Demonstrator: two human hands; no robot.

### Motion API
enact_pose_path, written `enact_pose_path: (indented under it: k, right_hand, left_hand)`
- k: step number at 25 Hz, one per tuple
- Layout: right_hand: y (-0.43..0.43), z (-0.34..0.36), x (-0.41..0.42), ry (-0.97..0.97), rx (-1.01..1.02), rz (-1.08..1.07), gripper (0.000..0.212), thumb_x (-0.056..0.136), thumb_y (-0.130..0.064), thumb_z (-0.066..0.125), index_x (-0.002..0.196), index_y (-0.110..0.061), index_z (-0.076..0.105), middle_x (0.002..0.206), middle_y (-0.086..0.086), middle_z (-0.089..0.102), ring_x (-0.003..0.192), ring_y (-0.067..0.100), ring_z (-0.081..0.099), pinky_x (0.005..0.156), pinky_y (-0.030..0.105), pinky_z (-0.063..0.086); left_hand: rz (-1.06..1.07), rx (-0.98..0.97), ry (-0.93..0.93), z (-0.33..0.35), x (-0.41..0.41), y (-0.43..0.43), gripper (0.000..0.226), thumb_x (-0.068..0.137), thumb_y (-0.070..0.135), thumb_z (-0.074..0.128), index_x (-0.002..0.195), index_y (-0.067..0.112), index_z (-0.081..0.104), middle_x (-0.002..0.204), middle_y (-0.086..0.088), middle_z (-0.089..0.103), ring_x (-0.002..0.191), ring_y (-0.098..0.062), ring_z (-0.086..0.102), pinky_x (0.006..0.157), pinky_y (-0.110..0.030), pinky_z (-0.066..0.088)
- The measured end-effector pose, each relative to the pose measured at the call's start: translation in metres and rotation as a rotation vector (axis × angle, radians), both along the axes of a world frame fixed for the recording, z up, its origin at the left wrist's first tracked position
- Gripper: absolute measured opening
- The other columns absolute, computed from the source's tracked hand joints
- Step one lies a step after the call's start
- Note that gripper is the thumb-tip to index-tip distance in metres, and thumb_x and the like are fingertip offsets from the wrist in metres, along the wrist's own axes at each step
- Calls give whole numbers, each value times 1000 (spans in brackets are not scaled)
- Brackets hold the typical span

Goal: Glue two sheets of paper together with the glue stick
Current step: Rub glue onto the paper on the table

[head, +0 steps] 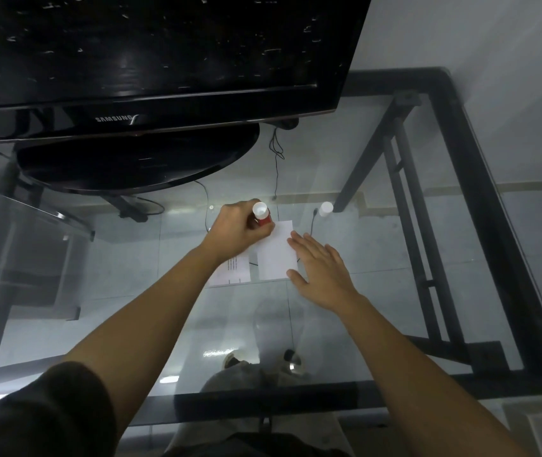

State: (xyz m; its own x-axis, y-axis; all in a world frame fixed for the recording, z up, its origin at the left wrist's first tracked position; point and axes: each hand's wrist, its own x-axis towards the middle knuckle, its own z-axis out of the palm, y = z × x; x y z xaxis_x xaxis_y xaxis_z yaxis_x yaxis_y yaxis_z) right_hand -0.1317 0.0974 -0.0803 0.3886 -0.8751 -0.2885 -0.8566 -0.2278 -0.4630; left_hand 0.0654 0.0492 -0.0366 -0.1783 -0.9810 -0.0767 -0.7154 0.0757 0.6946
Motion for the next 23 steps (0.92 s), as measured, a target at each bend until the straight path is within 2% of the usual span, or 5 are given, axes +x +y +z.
enact_pose_path:
  k: [4, 10, 14, 19, 23]
  right_hand:
    - [-1, 3, 0, -28, -7, -14, 60, 91, -38, 48, 143, -24, 23, 155, -7, 17, 143, 12, 11, 116, 41, 9]
    - [0, 6, 0, -43, 4, -16, 60, 91, -37, 49, 143, -23, 23, 155, -8, 16, 143, 12, 10, 116, 41, 8]
    - [0, 5, 0, -21, 4, -15, 61, 91, -37, 48, 144, -23, 21, 156, -7, 15, 143, 12, 9, 116, 41, 7]
    - [0, 5, 2, -54, 13, -55, 64, 90, -36, 50, 144, -20, 19, 155, -3, 19, 143, 13, 12, 115, 39, 7]
    - [-1, 7, 2, -46, 10, -58, 64, 89, -35, 52, 143, -19, 21, 155, -3, 19, 142, 13, 14, 116, 39, 7]
  left_hand:
    - [-26, -19, 68, -1, -1, 19, 14, 78, 23, 70, 83, 12, 63, 78, -3, 67, 70, -15, 61, 62, -21, 48]
    - [-95, 1, 47, -5, -8, 29, 15, 78, 20, 71, 82, 9, 62, 77, -6, 67, 67, -15, 57, 59, -11, 40]
    - [4, -33, 36, 0, -9, 1, 16, 80, 22, 70, 87, 10, 63, 81, -6, 68, 72, -18, 61, 66, -23, 48]
    - [-71, 10, 37, -5, -13, 24, 17, 78, 24, 70, 84, 10, 63, 79, -5, 67, 68, -14, 59, 58, -11, 41]
    - [-47, 29, 8, -4, -16, 11, 19, 80, 26, 69, 86, 10, 62, 80, -5, 67, 71, -18, 60, 62, -17, 43]
